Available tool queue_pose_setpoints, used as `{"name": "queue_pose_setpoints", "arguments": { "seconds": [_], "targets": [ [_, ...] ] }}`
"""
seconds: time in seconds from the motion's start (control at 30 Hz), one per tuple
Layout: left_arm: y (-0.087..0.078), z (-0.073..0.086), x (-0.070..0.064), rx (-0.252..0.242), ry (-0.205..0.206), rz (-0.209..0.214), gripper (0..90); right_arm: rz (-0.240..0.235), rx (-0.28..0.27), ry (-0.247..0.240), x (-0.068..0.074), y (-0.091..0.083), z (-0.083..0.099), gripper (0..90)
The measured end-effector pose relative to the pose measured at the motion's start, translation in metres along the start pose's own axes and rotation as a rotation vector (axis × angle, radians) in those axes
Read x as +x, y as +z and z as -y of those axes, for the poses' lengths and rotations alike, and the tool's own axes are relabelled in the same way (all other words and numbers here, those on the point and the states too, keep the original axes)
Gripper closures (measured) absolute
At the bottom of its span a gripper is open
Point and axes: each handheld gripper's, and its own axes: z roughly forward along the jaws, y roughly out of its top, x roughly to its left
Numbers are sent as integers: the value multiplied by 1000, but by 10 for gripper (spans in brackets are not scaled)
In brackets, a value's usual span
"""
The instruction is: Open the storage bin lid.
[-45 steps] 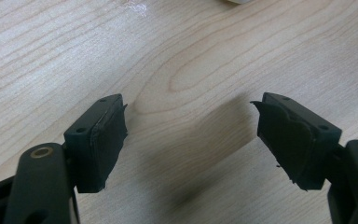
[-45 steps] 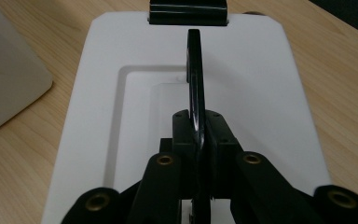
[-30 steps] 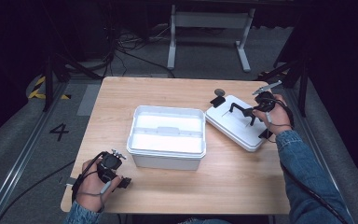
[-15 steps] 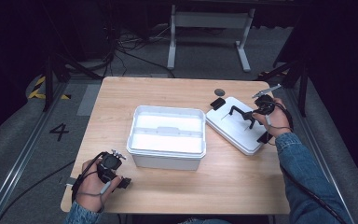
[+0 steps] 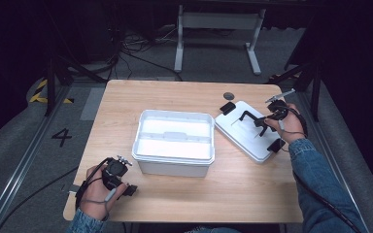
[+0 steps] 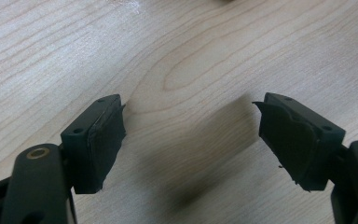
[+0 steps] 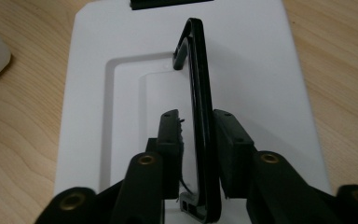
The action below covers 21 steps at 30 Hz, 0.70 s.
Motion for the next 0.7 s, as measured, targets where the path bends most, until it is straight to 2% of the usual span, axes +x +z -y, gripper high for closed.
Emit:
{"name": "queue_pose_setpoints", "arguments": {
  "seconds": [0.07,0.17,0.27,0.37,0.5,0.6,0.63,0.7],
  "targets": [
    [0,0,1,-4,-1,0,231,8,-20,-1,-1,-2,-1,599],
    [1,-2,1,-3,12,-12,231,21,-33,-7,-1,-4,-2,562],
    [1,-1,1,-4,6,-1,229,22,-72,-11,-1,-13,-5,500],
    [1,-1,1,-7,-3,5,229,15,-108,-3,0,-23,-7,491],
    [0,-1,1,-4,12,-8,229,11,-120,-16,4,-33,-8,488],
    [-1,3,0,-17,-3,4,234,4,-133,-39,12,-43,-9,488],
    [-4,6,0,-27,-10,-2,233,-10,-151,-52,19,-51,-9,488],
    [-4,7,0,-29,-12,-2,234,-13,-157,-60,21,-54,-8,488]
  ]
}}
